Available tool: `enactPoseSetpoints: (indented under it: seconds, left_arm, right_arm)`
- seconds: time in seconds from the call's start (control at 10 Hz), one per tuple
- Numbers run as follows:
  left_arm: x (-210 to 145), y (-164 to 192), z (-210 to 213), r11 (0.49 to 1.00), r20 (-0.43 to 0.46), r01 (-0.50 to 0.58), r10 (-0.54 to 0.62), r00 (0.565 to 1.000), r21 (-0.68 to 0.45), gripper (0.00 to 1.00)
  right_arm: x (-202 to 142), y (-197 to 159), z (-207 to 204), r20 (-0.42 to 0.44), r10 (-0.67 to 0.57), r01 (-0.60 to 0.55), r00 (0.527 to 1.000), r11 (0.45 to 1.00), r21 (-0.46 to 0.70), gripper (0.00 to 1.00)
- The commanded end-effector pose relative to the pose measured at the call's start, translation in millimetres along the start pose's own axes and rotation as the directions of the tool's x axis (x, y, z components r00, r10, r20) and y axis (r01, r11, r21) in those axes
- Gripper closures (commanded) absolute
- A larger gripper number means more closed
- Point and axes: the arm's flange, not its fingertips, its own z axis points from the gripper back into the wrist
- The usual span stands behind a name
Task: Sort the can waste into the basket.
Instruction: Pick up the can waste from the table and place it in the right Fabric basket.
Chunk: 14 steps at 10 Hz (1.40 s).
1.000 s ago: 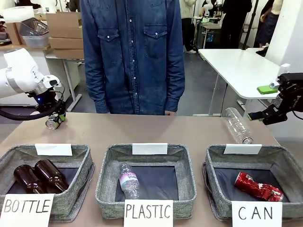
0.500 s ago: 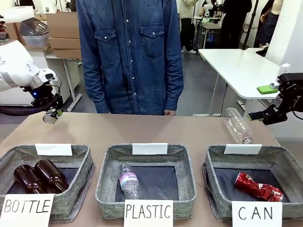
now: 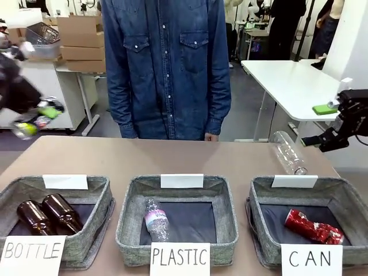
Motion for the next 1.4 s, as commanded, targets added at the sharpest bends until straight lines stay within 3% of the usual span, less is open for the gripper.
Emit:
enactPoseSetpoints:
  seconds: [0.0, 0.1, 0.2, 0.5, 0.6, 0.7, 0.9, 1.1, 1.2, 1.3]
  left_arm:
    - [-44.0, -8.8, -12.6, 0.988, -0.072, 0.063, -0.074, 0.995, -0.141, 1.0]
    - [-56.1, -16.6, -24.6, 0.986, -0.071, 0.079, -0.09, 0.993, -0.148, 1.0]
    - [-32.9, -22.2, -1.5, 0.993, -0.03, 0.06, -0.063, 0.998, -0.105, 1.0]
    - [-32.9, -22.2, -1.5, 0.993, -0.03, 0.06, -0.063, 0.998, -0.105, 1.0]
    - [-43.6, -23.4, -4.5, 0.989, -0.034, 0.077, -0.082, 0.996, -0.128, 0.6]
    - [-31.0, -64.3, -43.8, 0.977, -0.022, 0.19, -0.193, 0.981, -0.096, 0.6]
    - [-15.1, -152.1, -114.8, 0.865, -0.08, 0.43, -0.462, 0.883, -0.258, 0.6]
    - [-0.3, -217.1, -181.5, 0.768, -0.104, 0.558, -0.612, 0.784, -0.314, 0.6]
    - [8.0, -247.6, -218.3, 0.71, -0.093, 0.631, -0.684, 0.723, -0.314, 0.6]
    - [19.0, -279.5, -261.7, 0.638, -0.064, 0.704, -0.754, 0.654, -0.311, 0.6]
  right_arm:
    - [-0.1, 0.7, 2.0, -0.01, 0.014, -0.014, 1.0, 1.0, 0.001, 0.0]
    - [-0.1, 0.7, 2.0, -0.01, 0.014, -0.014, 1.0, 1.0, 0.001, 0.0]
    - [-0.1, 0.7, 2.0, -0.01, 0.014, -0.014, 1.0, 1.0, 0.001, 0.0]
    - [-0.1, 0.7, 2.0, -0.01, 0.014, -0.014, 1.0, 1.0, 0.001, 0.0]
    - [0.0, 0.0, 0.0, 0.0, 0.0, 0.0, 1.0, 1.0, 0.0, 0.0]
    - [-1.2, 23.3, 30.6, 0.082, 0.051, -0.045, 0.995, 0.996, -0.075, 0.0]
    - [-11.5, 37.8, 89.9, 0.203, 0.041, -0.005, 0.978, 0.985, -0.173, 0.0]
    - [-47.5, 32.4, 146.1, 0.232, 0.006, 0.061, 0.973, 0.958, -0.281, 0.0]
    - [-71.3, 28.8, 170.2, 0.258, 0.026, 0.05, 0.966, 0.957, -0.285, 0.0]
    - [-94.3, 25.7, 194.4, 0.386, 0.027, 0.062, 0.922, 0.975, -0.216, 0.0]
